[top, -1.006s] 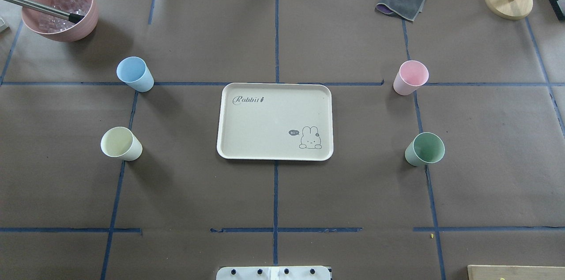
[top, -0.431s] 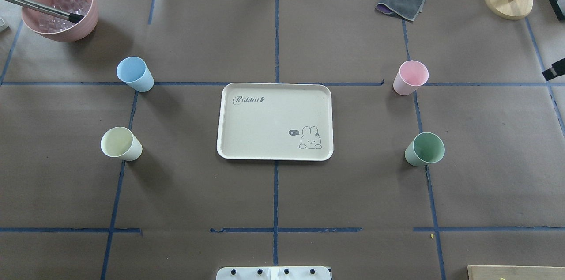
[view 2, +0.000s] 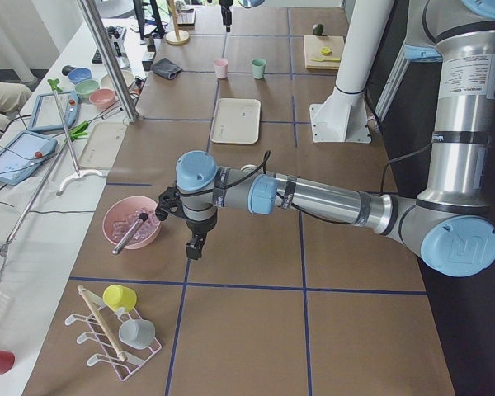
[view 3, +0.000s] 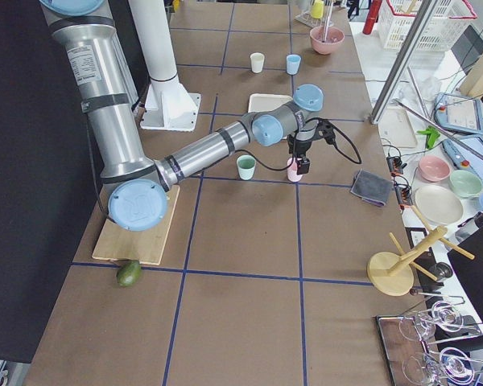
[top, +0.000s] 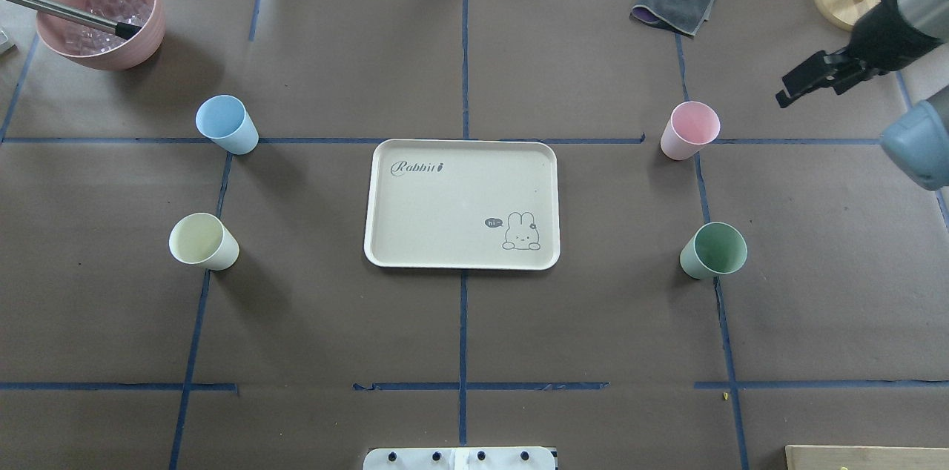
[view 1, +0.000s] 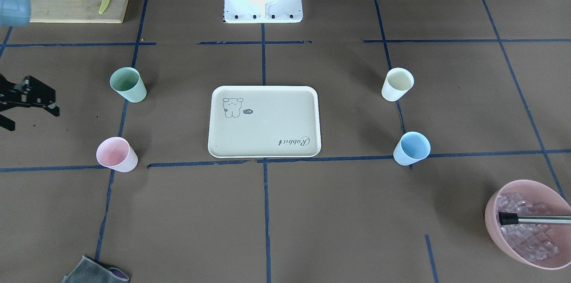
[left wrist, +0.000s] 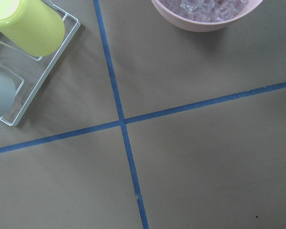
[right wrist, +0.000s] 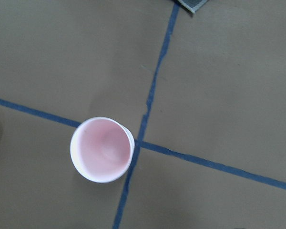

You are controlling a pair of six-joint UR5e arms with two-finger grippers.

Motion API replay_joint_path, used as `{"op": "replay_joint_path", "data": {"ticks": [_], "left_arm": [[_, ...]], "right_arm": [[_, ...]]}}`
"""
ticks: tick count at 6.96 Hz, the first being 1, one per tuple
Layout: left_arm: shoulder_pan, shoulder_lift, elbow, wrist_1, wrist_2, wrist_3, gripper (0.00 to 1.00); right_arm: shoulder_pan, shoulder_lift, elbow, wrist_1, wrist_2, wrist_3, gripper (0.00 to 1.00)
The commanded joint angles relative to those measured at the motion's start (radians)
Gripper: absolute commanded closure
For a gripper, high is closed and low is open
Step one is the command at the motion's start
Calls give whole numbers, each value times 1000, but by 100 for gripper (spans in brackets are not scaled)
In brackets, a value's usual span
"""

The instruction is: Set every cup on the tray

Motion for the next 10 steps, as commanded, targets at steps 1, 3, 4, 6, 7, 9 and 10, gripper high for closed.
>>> {"op": "replay_joint_path", "data": {"ticks": [1,3,4,6,7,9,10], "left_arm": [[1,1,-2,-1,0,1,0],[1,-1,0,-1,0,1,0],[2,-1,0,-1,0,1,0],[7,-1,0,-1,0,1,0],[7,-1,-2,-1,0,1,0],[7,-1,2,-10,0,1,0],[13,-1,2,-10,1,1,0]], "right_arm": [[-96,90,-175,243,-63,228,5],[-150,93,-199,283,-114,263,4],[-160,93,-218,284,-148,254,4],[-150,79,-222,286,-146,243,4],[-160,78,-238,284,-162,244,5],[-186,76,-264,284,-194,232,27],[-186,78,-265,284,-185,235,80]]}}
